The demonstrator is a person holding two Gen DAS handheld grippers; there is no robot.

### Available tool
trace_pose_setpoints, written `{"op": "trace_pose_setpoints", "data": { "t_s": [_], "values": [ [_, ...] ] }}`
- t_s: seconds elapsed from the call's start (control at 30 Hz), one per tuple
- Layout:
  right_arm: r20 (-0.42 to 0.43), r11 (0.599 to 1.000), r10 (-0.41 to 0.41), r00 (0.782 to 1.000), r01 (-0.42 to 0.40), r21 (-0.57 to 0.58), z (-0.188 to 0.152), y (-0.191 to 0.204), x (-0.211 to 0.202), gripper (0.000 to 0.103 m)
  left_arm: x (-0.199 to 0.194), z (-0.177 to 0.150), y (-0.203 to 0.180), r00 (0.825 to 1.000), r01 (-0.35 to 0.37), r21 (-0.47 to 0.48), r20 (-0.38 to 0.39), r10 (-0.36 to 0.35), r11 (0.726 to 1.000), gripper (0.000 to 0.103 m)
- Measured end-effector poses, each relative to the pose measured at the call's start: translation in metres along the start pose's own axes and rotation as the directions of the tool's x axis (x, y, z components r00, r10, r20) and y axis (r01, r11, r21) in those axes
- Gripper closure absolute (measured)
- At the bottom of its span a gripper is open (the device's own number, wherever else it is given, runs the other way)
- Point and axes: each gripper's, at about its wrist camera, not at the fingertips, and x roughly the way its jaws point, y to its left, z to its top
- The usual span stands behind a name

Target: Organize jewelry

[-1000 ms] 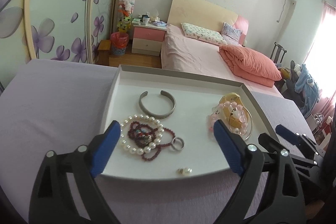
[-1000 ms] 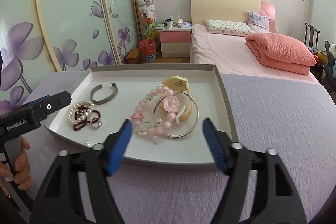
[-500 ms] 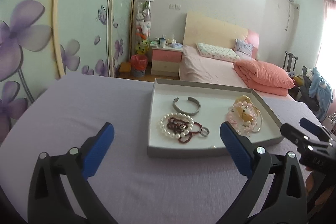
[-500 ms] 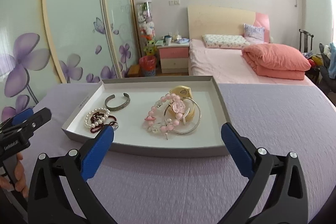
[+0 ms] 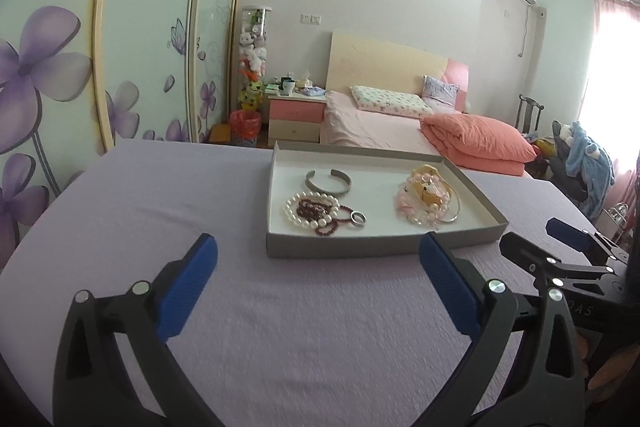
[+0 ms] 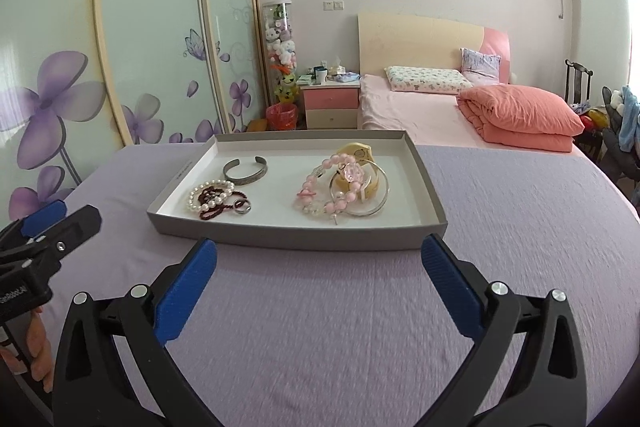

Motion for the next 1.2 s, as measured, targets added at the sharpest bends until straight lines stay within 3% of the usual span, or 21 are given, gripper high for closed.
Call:
{"op": "trace_pose_setpoints", "data": {
  "t_s": [0.47, 1.2],
  "values": [
    [0.017, 1.000, -0.006, 1.000, 0.006, 0.007, -0.005, -0.003, -0.008, 0.001, -0.004, -0.007, -0.005, 0.999, 0.027, 0.017, 0.023, -0.027, 0.999, 0.002],
    [0.015, 1.000, -0.002, 1.000, 0.002, 0.011, -0.005, -0.003, -0.008, 0.001, 0.003, -0.008, -0.010, 0.999, 0.036, 0.022, -0.013, -0.036, 0.999, 0.002]
  ]
}}
